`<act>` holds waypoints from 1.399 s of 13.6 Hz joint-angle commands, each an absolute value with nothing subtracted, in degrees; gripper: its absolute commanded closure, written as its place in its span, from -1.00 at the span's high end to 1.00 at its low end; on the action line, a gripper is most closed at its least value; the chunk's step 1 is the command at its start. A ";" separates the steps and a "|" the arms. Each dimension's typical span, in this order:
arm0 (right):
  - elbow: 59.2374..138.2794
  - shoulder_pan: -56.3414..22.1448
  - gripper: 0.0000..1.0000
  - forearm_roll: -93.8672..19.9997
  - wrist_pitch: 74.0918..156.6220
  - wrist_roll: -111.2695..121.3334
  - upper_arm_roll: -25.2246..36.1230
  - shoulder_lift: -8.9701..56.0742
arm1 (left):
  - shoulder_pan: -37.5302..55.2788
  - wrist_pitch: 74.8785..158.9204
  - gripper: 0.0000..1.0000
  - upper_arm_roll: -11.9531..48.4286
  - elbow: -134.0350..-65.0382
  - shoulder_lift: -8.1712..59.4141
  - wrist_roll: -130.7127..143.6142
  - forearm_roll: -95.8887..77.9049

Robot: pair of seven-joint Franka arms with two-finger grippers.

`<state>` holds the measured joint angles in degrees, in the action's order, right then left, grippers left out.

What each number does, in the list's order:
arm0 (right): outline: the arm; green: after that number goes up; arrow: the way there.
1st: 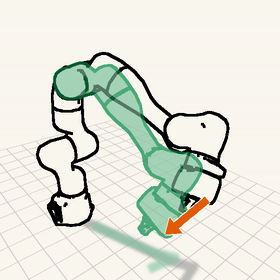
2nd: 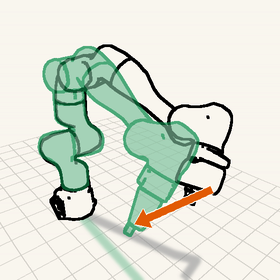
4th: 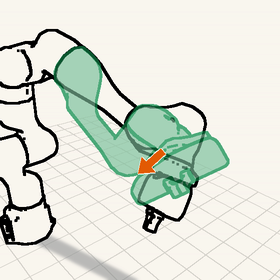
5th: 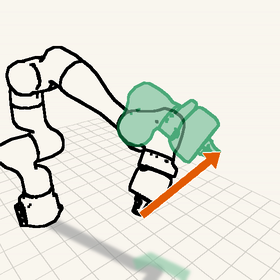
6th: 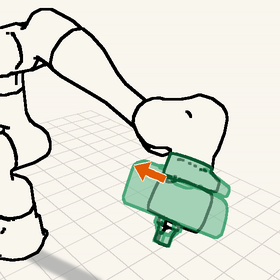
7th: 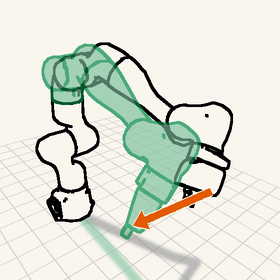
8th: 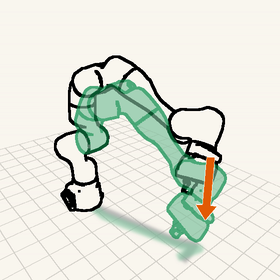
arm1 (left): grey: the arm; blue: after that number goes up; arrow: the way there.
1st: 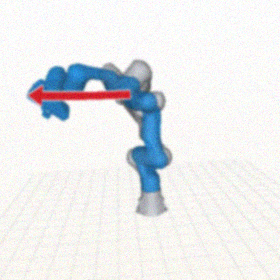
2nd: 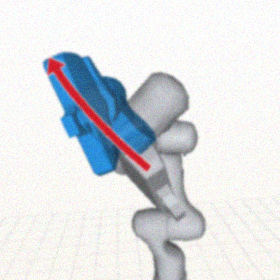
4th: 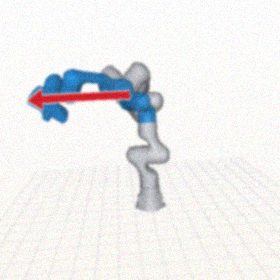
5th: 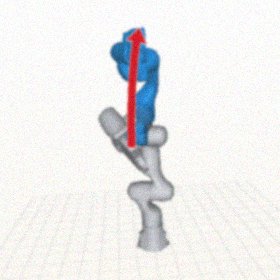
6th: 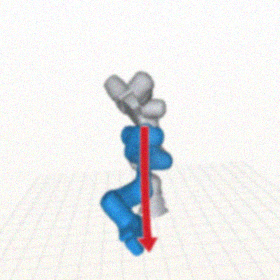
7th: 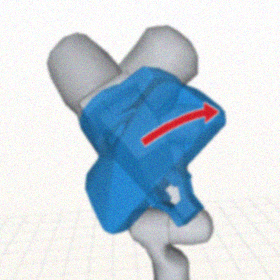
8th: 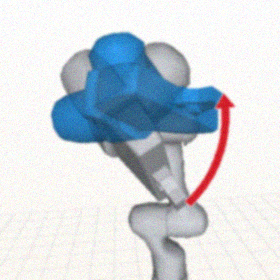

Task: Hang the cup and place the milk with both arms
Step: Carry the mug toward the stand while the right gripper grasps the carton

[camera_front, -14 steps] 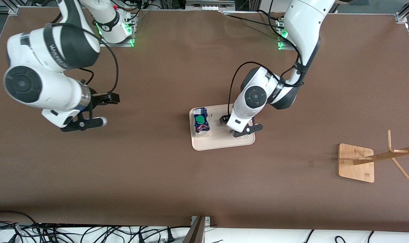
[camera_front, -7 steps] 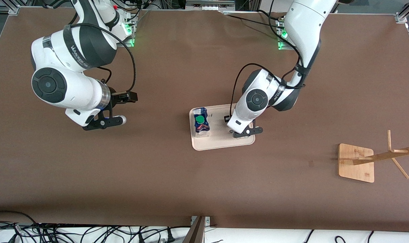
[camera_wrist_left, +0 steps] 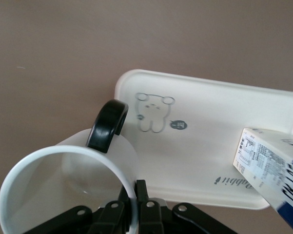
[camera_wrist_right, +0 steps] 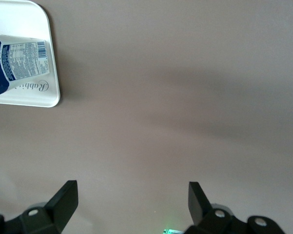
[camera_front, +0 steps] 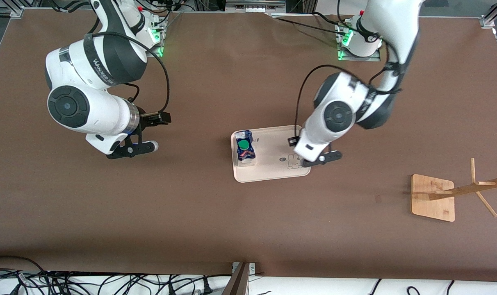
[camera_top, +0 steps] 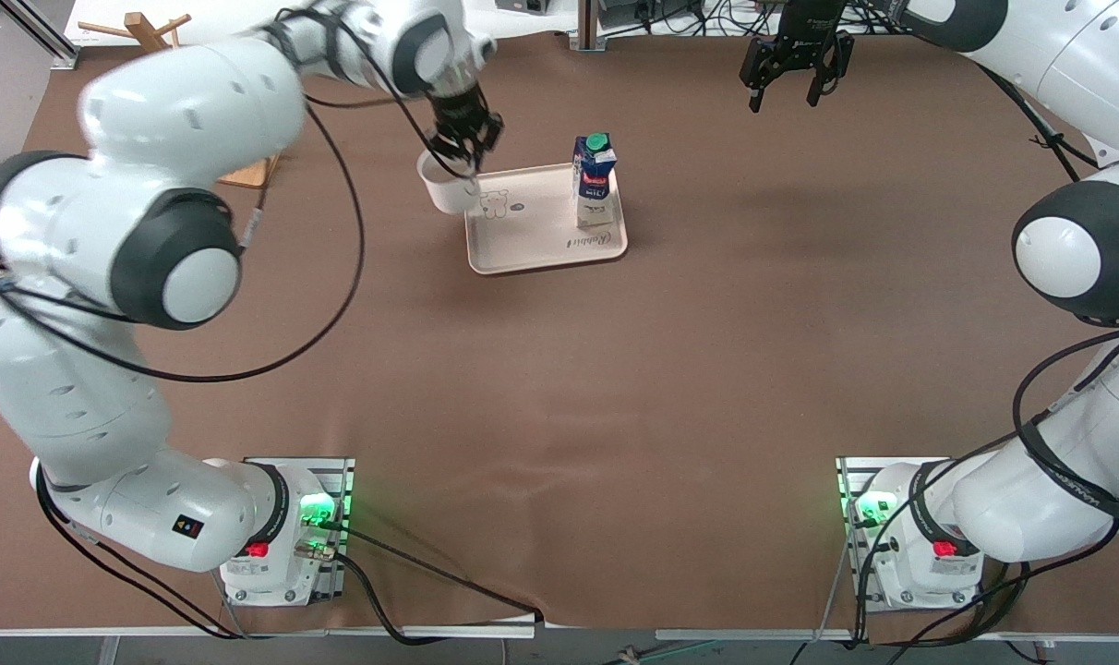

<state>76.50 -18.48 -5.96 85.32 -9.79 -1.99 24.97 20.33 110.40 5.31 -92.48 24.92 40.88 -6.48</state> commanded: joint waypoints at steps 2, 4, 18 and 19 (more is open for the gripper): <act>76.73 -21.26 1.00 -6.85 87.53 -10.81 -1.76 26.01 | 7.24 101.36 -1.00 5.28 -92.21 14.51 39.29 -7.55; 76.55 -23.63 1.00 -7.38 90.60 -17.19 -1.84 27.76 | 1.17 98.80 -1.00 5.10 -89.31 14.41 36.41 -8.96; 66.71 -40.69 1.00 -10.37 107.74 -42.36 0.70 41.48 | -13.00 97.12 -1.00 4.92 -75.68 22.84 11.17 -8.53; 66.71 -40.61 1.00 -10.37 108.01 -42.36 0.62 41.57 | -13.27 97.12 -1.00 4.92 -74.46 23.72 10.29 -8.53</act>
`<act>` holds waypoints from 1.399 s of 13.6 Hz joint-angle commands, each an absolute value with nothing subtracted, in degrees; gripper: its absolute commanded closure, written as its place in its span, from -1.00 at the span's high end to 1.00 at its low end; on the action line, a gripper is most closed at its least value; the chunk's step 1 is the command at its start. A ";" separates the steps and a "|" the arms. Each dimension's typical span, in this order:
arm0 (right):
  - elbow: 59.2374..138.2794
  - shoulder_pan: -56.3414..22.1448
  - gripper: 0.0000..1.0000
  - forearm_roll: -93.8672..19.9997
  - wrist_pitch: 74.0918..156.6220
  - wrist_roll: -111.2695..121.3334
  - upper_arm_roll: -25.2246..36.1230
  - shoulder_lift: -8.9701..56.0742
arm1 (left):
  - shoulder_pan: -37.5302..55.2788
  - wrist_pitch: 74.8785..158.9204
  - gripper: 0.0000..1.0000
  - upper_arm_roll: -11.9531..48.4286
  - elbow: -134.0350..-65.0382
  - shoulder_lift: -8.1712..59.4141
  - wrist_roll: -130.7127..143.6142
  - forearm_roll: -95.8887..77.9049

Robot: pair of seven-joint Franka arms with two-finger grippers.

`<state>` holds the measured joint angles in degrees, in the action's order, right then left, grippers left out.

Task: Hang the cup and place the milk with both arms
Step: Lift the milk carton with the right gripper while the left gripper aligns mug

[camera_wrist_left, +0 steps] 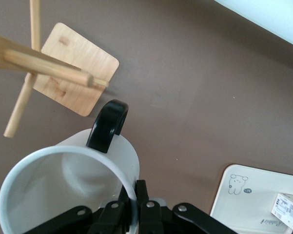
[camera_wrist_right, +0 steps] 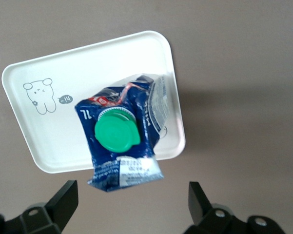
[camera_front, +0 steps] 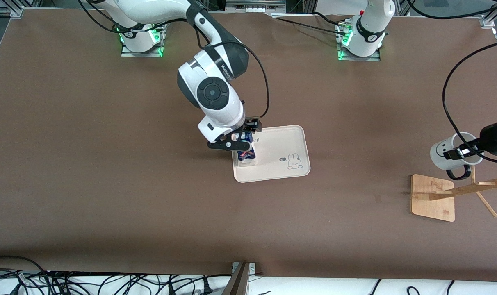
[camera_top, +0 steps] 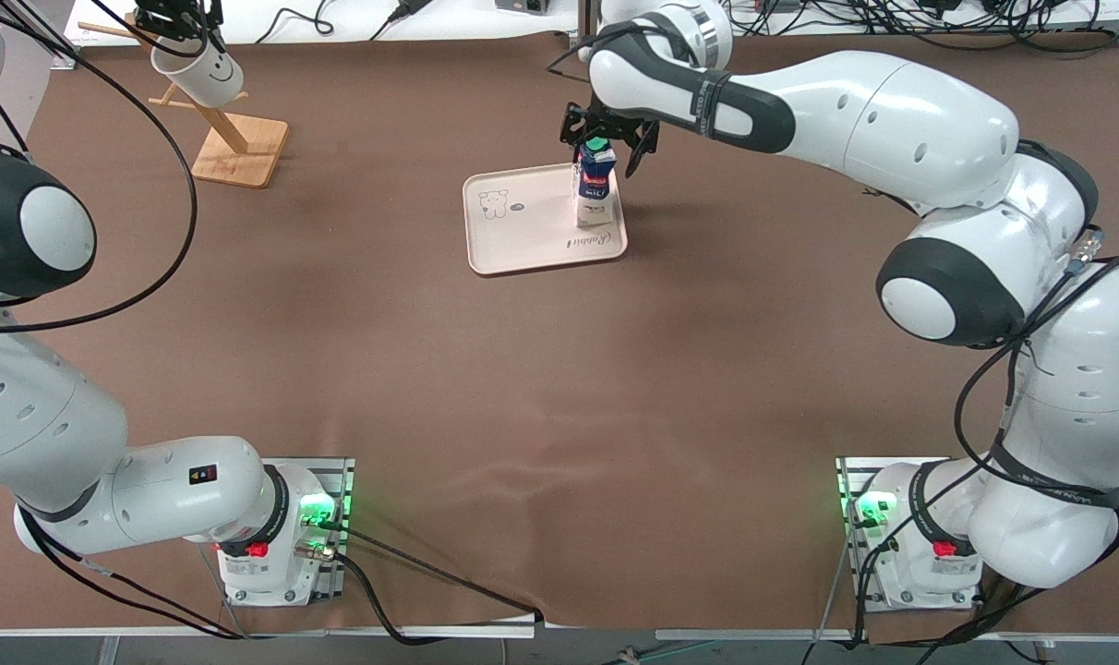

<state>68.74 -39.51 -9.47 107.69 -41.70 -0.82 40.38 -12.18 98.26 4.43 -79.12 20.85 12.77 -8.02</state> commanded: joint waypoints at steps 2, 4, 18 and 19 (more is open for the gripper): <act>66.71 -40.61 1.00 -10.28 108.11 -41.05 0.79 42.01 | -14.06 97.03 -1.00 5.10 -72.08 25.66 9.84 -8.88; 66.80 -40.34 1.00 -10.28 108.19 -39.30 0.88 42.10 | -14.76 96.86 -1.00 5.53 -71.28 26.28 9.76 -8.88; 66.71 -40.52 -0.35 -10.46 114.79 -38.85 1.76 44.03 | -14.94 94.04 -1.00 5.63 -69.26 26.01 6.17 -10.11; 66.62 -40.52 -0.38 -10.46 114.52 -39.02 1.67 43.95 | -15.29 94.30 -1.00 5.45 -69.26 26.10 5.02 -10.11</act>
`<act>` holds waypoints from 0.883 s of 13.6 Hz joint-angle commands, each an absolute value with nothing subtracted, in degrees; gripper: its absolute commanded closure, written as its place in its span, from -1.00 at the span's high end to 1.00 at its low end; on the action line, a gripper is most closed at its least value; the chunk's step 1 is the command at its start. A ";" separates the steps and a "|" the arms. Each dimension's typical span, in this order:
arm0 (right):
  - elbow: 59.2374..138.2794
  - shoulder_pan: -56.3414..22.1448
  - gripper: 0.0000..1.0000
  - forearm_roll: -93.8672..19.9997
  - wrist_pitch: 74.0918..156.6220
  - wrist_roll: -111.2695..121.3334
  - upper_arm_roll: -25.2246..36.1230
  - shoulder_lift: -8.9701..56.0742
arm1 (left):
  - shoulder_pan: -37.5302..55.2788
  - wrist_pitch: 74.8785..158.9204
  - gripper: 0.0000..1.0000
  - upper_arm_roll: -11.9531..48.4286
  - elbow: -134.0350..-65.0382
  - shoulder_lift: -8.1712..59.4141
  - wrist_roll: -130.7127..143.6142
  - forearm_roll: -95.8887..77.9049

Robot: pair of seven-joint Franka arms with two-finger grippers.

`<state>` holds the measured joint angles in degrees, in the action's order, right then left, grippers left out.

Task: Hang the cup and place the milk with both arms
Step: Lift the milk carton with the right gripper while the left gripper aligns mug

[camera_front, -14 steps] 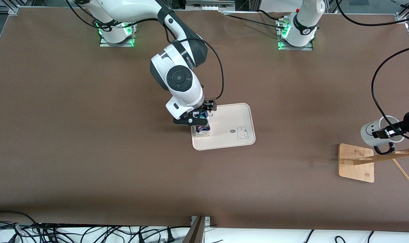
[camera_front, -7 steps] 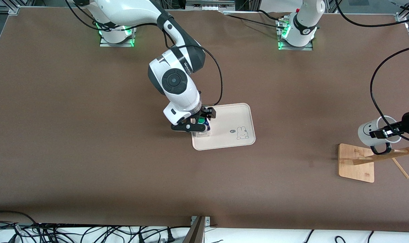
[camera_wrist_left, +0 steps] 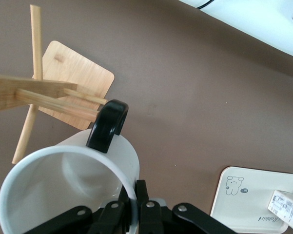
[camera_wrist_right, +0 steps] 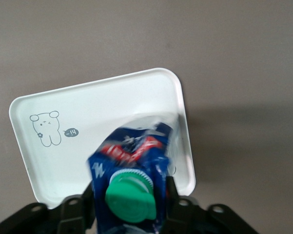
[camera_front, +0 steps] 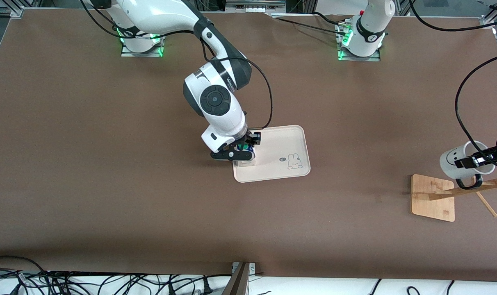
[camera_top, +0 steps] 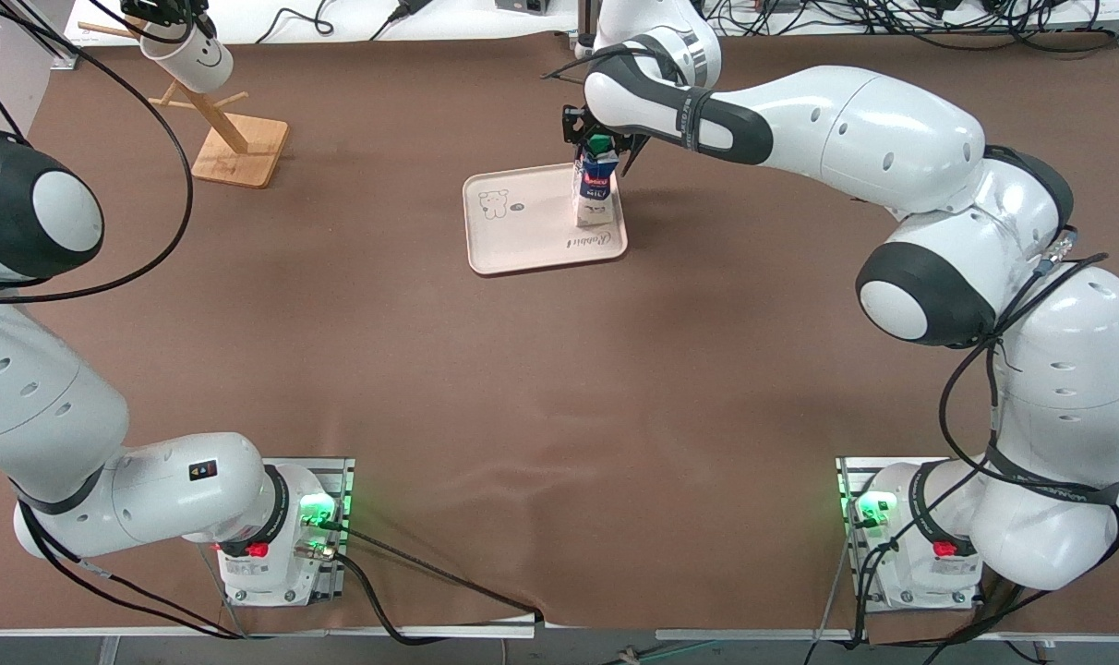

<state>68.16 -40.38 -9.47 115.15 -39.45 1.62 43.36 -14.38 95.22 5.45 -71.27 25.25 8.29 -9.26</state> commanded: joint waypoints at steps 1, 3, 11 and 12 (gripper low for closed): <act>66.62 -40.52 -0.38 -10.46 114.35 -39.02 1.76 43.95 | -15.73 94.31 -1.00 5.45 -69.26 26.19 4.31 -10.11; 66.45 -40.25 -0.38 -10.55 111.99 -39.02 2.02 43.42 | -16.17 94.39 -1.00 5.10 -69.35 26.28 2.64 -9.84; 71.17 -33.69 -0.36 -17.23 90.20 -25.51 11.16 24.90 | -17.58 94.74 -1.00 4.75 -71.45 26.46 -5.79 -9.67; 74.32 -30.88 -0.36 -16.97 88.87 -22.27 11.16 22.70 | -17.58 95.70 -1.00 4.66 -71.89 26.46 -6.32 -9.67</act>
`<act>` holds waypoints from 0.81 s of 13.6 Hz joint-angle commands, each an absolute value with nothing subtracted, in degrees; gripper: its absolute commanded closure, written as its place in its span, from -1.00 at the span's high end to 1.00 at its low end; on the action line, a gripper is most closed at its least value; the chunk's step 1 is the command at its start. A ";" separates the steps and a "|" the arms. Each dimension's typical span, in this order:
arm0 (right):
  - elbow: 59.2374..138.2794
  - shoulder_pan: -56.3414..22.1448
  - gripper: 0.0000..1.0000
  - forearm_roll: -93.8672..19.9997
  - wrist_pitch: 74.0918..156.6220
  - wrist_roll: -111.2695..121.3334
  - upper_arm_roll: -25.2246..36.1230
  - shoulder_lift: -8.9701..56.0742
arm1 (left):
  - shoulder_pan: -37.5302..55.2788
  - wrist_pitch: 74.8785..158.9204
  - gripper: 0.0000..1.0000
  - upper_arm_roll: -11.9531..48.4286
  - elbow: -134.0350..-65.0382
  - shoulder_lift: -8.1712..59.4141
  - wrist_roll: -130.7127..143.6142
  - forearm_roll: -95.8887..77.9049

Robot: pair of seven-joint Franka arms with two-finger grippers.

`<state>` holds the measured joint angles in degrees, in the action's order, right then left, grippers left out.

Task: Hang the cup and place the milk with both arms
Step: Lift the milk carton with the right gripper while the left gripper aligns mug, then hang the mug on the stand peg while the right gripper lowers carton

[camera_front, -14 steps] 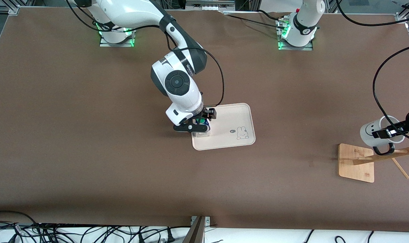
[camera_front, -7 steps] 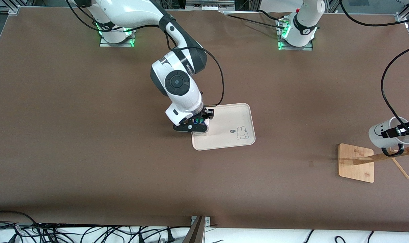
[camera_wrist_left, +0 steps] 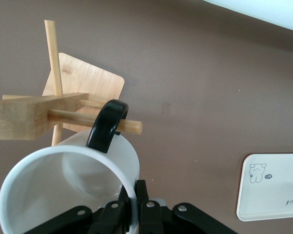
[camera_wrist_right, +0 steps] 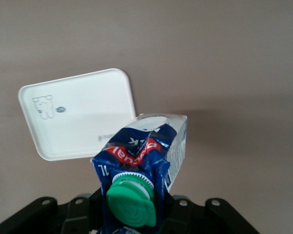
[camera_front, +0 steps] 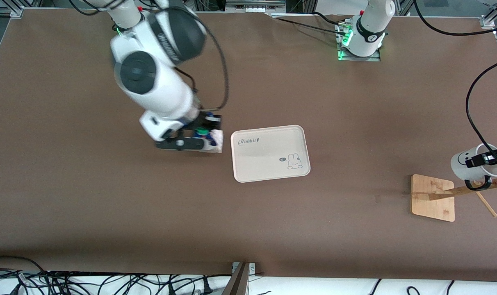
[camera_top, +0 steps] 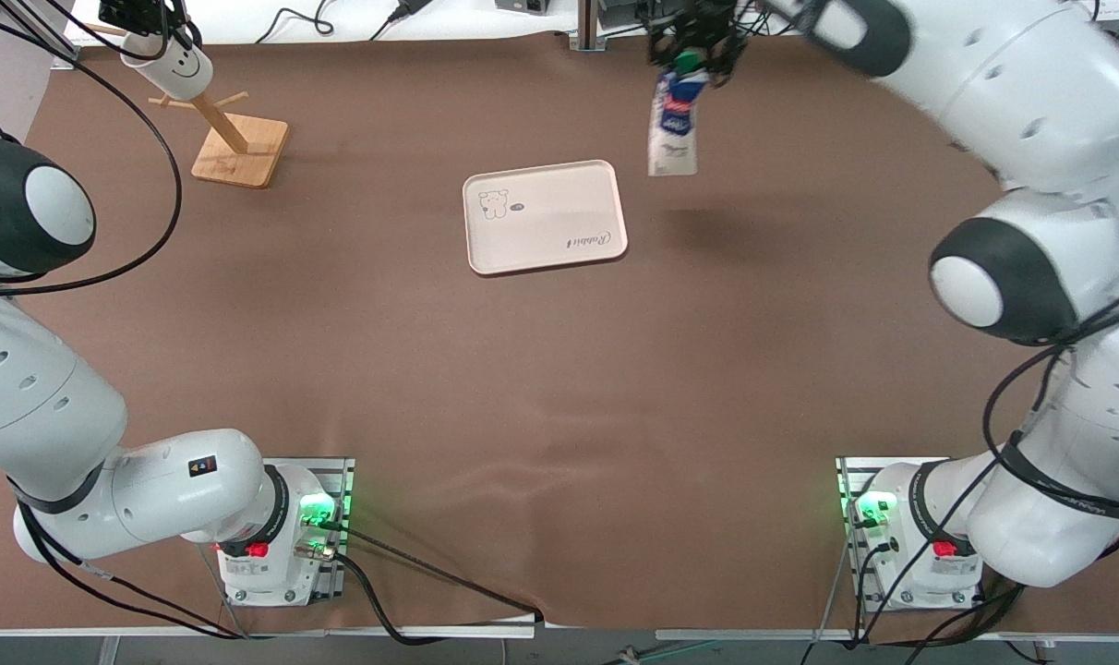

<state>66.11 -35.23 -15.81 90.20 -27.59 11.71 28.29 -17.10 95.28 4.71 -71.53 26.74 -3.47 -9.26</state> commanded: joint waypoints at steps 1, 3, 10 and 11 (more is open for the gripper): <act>78.88 -28.24 -0.36 -15.74 88.86 -17.19 11.16 20.59 | -17.67 96.06 -1.00 4.31 -72.16 26.37 -7.20 -9.67; 87.94 -23.40 -0.36 -13.11 91.04 -6.72 11.16 16.63 | -17.67 96.06 -1.00 3.96 -72.42 26.46 -8.69 -9.58; 98.42 -17.40 -0.36 -6.86 96.66 4.30 11.16 13.72 | -17.14 102.91 1.00 3.95 -78.31 25.32 -13.54 -8.61; 100.26 -16.97 -0.36 -6.86 99.20 4.57 11.16 13.19 | -16.96 102.92 1.00 3.96 -78.31 24.88 -12.93 -8.61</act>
<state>95.26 -18.08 -7.87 95.40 2.85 12.23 16.48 -17.34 101.59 4.06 -76.50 26.86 -11.92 -9.19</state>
